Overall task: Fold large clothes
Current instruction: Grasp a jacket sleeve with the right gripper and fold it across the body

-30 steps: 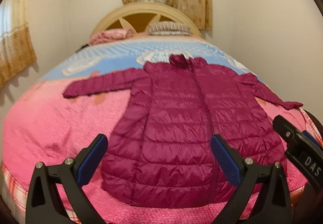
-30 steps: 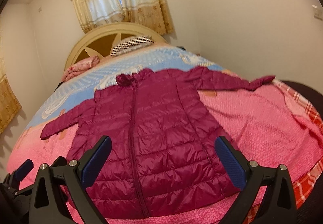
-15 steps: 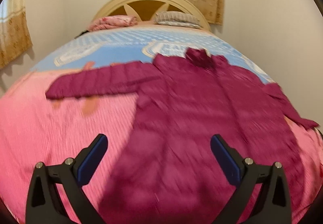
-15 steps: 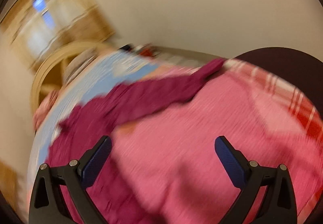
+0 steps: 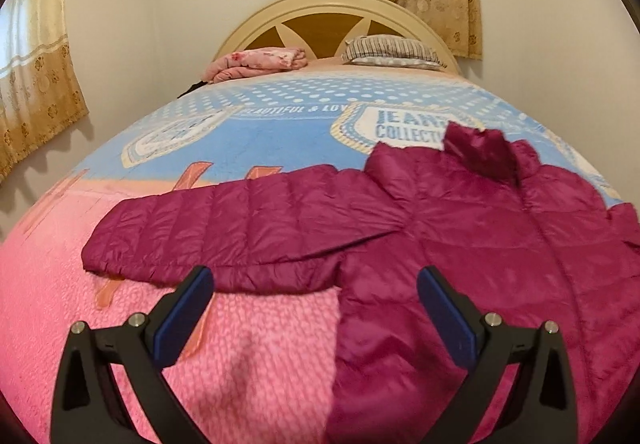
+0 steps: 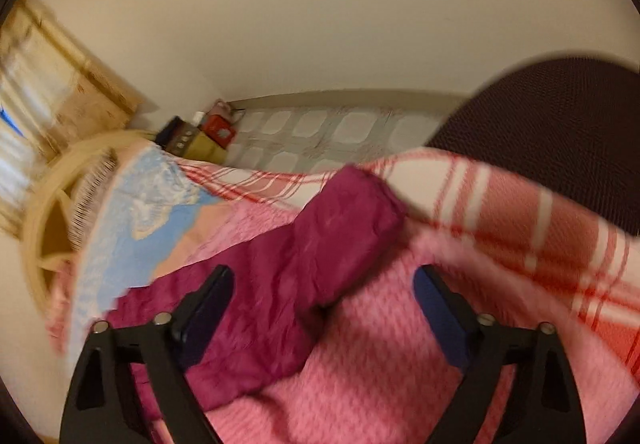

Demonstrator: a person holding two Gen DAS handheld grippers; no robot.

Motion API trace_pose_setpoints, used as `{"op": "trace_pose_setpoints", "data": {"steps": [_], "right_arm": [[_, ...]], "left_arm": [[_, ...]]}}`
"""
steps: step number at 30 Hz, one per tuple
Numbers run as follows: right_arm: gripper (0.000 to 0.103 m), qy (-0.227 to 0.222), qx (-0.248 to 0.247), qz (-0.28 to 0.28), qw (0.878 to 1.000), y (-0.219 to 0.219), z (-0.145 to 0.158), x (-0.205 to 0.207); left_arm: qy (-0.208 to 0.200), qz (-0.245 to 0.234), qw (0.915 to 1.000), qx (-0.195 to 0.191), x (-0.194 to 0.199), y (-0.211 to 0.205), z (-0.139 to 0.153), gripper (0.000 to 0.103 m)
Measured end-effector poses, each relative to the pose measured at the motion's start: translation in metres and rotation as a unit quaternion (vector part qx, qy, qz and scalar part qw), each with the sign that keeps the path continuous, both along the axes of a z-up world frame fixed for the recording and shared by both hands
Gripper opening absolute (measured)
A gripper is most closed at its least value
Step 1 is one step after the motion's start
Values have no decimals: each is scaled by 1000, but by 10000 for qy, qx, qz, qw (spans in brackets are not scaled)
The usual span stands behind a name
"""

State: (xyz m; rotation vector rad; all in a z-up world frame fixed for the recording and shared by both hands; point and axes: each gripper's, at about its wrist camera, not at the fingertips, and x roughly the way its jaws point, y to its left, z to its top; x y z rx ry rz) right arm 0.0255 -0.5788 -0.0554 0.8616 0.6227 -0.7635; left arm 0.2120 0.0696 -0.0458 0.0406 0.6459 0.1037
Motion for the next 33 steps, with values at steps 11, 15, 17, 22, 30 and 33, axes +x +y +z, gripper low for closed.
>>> {"op": "trace_pose_setpoints", "data": {"steps": [11,15,17,22,30,33], "right_arm": [[9,1096,-986,212,9888,0,4,9],[8,712,-1709,501,9814,35,51,14],[8,491,-2233,898,9694,72,88,26],[7,-263,-2866,2128,9338,182,160,63],[7,-938,-2701,4211,8608,376,159,135],[7,-873,-2483,4803,8367,436,123,153]], "left_arm": [[628,2,9972,-402,14,11,-28,103],[484,197,9955,-796,6,26,-26,103],[362,360,9937,-998,1,35,-25,103],[28,795,9862,-1450,-14,57,-23,103],[-64,929,9821,-1637,-15,65,-25,103],[-47,970,9812,-1667,-16,67,-26,103]]}}
